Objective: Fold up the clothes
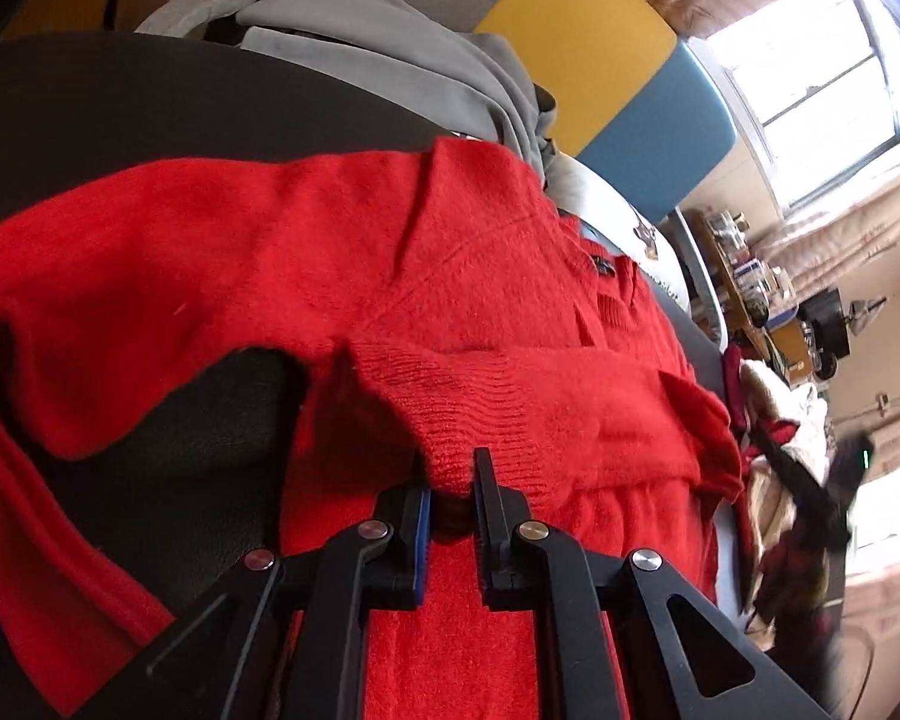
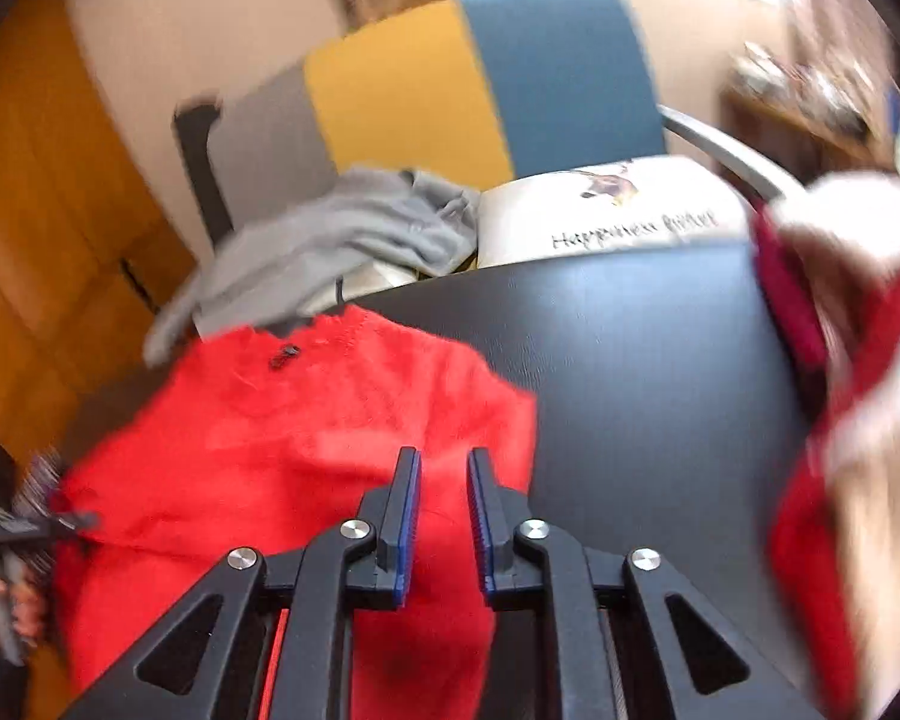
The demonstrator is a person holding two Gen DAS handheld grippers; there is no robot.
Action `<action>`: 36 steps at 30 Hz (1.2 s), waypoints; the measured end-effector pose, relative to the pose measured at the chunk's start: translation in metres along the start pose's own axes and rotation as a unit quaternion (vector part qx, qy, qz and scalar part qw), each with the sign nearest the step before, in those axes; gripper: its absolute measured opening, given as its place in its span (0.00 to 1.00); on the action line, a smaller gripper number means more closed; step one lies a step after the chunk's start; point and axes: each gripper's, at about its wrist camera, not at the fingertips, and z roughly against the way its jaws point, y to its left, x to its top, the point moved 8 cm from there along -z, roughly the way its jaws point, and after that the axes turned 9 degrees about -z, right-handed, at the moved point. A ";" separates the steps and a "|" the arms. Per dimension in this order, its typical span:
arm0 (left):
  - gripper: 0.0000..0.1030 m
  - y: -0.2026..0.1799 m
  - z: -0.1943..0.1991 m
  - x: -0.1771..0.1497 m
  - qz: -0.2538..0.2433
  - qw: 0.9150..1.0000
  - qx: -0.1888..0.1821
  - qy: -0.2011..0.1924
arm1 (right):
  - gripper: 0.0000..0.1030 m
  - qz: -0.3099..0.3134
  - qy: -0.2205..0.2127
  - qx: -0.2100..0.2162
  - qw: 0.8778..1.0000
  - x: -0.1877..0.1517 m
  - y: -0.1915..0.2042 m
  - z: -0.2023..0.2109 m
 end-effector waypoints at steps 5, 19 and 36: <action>0.14 0.006 -0.005 0.005 -0.002 1.000 -0.002 0.009 | 0.15 0.053 0.115 -0.054 0.991 -0.001 0.000 -0.063; 0.12 -0.010 -0.003 0.019 -0.053 0.998 0.027 -0.017 | 0.02 0.079 0.061 -0.083 0.992 0.010 -0.004 -0.049; 0.13 0.000 -0.009 0.024 -0.052 0.998 0.047 -0.007 | 0.24 0.086 0.127 -0.047 0.987 -0.004 -0.010 -0.051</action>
